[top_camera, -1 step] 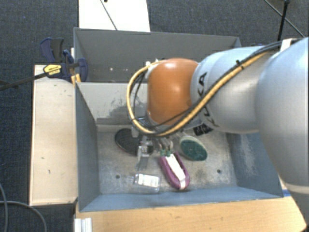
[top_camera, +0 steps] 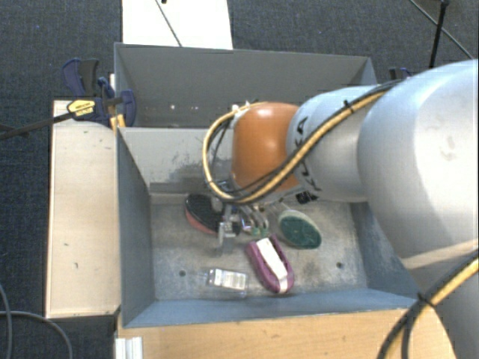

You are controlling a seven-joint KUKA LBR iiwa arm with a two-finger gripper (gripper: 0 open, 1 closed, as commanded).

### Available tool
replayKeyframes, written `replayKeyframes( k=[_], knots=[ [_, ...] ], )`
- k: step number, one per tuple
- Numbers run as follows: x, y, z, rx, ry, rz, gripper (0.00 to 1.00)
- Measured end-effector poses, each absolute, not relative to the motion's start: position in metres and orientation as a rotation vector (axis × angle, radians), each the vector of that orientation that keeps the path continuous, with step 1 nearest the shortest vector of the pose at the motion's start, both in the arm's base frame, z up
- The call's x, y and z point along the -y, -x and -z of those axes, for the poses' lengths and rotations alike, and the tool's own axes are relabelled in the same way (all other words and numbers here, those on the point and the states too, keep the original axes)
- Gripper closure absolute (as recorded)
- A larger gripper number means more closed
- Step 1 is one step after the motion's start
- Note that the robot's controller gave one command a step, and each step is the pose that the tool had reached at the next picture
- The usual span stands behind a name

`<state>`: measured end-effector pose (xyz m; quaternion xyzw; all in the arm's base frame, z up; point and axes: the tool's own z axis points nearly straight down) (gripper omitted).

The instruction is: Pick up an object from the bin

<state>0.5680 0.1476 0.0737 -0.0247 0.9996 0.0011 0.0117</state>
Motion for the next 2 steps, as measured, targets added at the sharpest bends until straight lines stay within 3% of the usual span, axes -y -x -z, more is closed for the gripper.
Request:
replayKeyframes(
  k=[1, 2],
  knots=[
    [-0.149, -0.564, -0.074, -3.129, 0.078, -0.003, 1.00],
    [-0.102, -0.589, -0.073, -2.957, 1.036, -0.005, 1.00]
  ],
)
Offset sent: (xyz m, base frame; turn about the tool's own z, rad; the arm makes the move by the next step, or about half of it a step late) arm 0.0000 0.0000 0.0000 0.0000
